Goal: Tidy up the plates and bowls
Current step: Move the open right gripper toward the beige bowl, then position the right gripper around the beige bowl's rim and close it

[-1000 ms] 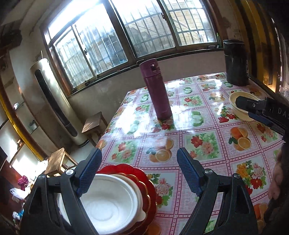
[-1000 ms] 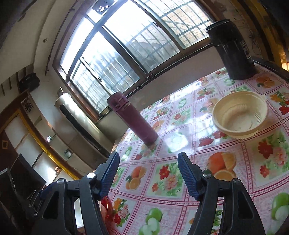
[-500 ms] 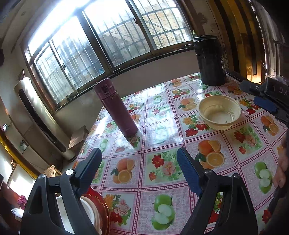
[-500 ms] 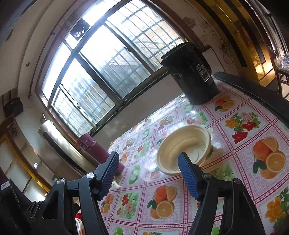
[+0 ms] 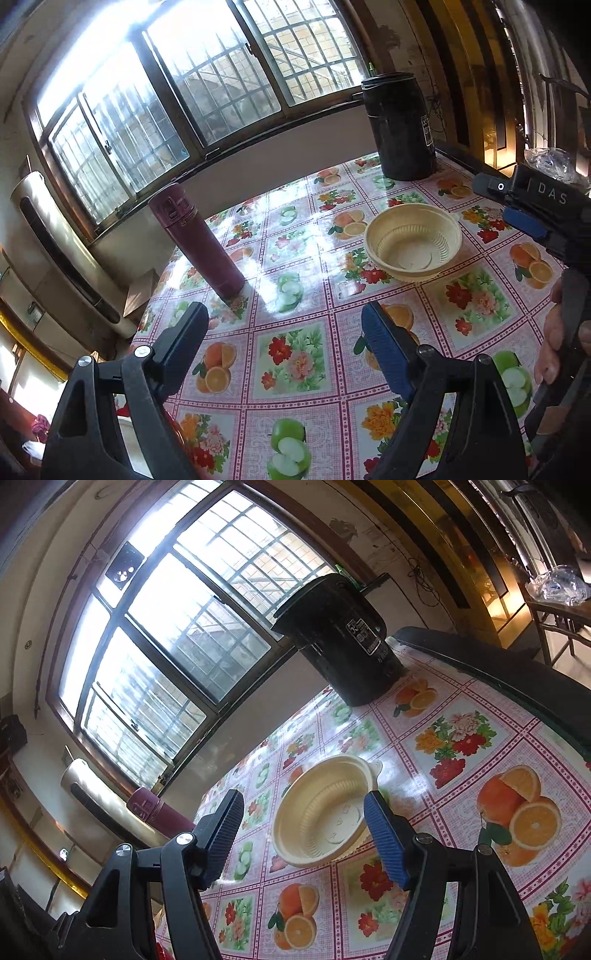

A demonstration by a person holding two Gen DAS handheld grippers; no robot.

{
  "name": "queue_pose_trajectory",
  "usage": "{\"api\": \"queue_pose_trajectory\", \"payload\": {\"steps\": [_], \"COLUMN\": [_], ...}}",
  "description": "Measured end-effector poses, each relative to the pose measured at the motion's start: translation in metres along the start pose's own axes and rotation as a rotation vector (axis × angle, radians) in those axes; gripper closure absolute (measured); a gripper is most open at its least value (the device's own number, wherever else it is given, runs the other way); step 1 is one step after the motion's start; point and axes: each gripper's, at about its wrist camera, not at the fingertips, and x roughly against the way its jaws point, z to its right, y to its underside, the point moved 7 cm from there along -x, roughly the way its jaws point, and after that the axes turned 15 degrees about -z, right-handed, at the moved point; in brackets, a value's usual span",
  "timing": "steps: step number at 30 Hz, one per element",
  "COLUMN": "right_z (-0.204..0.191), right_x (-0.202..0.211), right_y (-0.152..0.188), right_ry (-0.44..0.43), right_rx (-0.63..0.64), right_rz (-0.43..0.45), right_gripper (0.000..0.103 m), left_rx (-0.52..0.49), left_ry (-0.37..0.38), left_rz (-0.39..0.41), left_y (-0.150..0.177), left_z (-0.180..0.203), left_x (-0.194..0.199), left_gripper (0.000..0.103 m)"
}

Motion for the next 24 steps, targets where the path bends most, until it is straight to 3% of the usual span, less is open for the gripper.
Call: {"api": "queue_pose_trajectory", "payload": {"steps": [15, 24], "right_z": [0.010, 0.024], "right_x": [-0.003, -0.015], "right_y": [-0.006, -0.014], "right_ry": [0.003, -0.015], "right_rx": [-0.037, -0.063], "right_rz": [0.003, -0.001], "right_gripper": [0.032, 0.032], "left_rx": [-0.020, -0.011], "left_ry": [0.009, -0.002], "left_rz": [-0.016, -0.031], "left_y": [-0.005, -0.021], "left_z": [0.014, 0.019], "left_x": [-0.003, -0.032], "left_gripper": [0.017, 0.017]}}
